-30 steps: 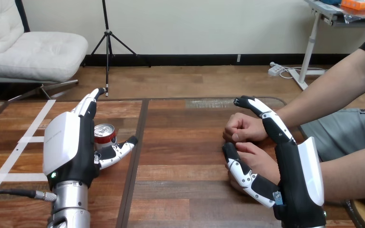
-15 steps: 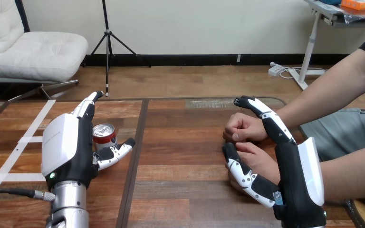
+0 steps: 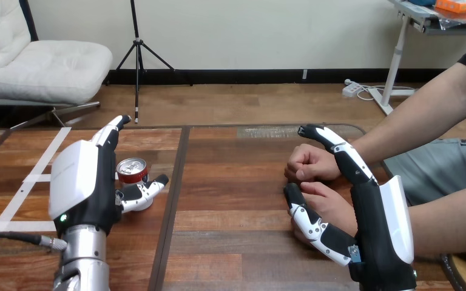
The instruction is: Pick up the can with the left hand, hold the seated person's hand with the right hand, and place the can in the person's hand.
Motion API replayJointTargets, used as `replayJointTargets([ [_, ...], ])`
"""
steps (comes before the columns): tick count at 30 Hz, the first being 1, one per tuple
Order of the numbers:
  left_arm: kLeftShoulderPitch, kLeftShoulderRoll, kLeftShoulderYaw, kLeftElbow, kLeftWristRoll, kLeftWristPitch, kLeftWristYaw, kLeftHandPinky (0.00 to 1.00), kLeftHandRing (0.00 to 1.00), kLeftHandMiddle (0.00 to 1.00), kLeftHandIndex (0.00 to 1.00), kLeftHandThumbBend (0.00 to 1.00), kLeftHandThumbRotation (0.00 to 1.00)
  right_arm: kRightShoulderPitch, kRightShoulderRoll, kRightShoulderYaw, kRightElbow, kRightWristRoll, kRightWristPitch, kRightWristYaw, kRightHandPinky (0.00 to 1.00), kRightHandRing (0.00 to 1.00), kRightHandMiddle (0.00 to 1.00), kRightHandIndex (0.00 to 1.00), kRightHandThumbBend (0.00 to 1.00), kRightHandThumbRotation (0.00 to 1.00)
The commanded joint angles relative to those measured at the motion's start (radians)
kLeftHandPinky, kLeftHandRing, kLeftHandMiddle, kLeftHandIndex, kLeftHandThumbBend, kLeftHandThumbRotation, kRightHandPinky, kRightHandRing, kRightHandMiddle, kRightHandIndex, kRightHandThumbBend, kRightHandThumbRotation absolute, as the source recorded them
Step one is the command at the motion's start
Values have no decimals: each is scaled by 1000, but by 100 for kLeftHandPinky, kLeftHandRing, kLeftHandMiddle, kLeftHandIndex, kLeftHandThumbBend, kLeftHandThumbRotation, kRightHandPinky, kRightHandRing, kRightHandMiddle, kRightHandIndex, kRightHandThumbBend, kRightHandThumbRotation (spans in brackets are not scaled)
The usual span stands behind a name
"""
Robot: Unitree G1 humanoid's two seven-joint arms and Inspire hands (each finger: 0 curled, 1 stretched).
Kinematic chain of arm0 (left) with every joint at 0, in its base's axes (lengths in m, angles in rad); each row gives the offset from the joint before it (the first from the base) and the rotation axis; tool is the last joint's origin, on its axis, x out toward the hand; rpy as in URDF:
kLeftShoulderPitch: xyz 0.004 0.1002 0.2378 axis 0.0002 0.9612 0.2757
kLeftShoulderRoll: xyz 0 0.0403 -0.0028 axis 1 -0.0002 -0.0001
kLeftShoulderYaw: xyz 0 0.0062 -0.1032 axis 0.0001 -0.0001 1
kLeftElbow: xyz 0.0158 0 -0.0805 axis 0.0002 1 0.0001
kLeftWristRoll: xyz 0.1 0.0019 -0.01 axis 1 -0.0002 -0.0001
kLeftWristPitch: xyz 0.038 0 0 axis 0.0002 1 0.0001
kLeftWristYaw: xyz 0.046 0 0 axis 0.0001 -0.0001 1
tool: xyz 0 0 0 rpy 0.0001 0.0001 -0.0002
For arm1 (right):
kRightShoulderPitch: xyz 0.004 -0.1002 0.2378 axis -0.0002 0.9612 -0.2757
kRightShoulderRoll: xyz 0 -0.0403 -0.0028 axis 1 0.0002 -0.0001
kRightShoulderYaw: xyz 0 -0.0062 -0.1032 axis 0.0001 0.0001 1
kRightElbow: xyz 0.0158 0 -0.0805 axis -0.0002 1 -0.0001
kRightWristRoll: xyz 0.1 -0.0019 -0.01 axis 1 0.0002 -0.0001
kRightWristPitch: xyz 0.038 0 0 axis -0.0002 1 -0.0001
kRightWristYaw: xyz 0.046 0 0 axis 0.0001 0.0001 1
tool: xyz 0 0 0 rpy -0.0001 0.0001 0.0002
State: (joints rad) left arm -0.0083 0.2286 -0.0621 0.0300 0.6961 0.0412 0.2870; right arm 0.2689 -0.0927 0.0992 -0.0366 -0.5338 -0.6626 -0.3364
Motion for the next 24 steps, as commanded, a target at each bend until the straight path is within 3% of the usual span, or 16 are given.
replayJointTargets([
  [1, -73, 25, -9, -4, 6, 6, -7, 71, 82, 86, 86, 72, 15, -26, -8, -12, -51, 4, -6, -3, 85, 85, 85, 79, 42, 0],
  [24, -111, 34, -8, 74, -2, 5, -2, 66, 80, 83, 82, 71, 12, -21, -15, -17, -64, -21, 3, -8, 84, 84, 85, 80, 43, 0],
])
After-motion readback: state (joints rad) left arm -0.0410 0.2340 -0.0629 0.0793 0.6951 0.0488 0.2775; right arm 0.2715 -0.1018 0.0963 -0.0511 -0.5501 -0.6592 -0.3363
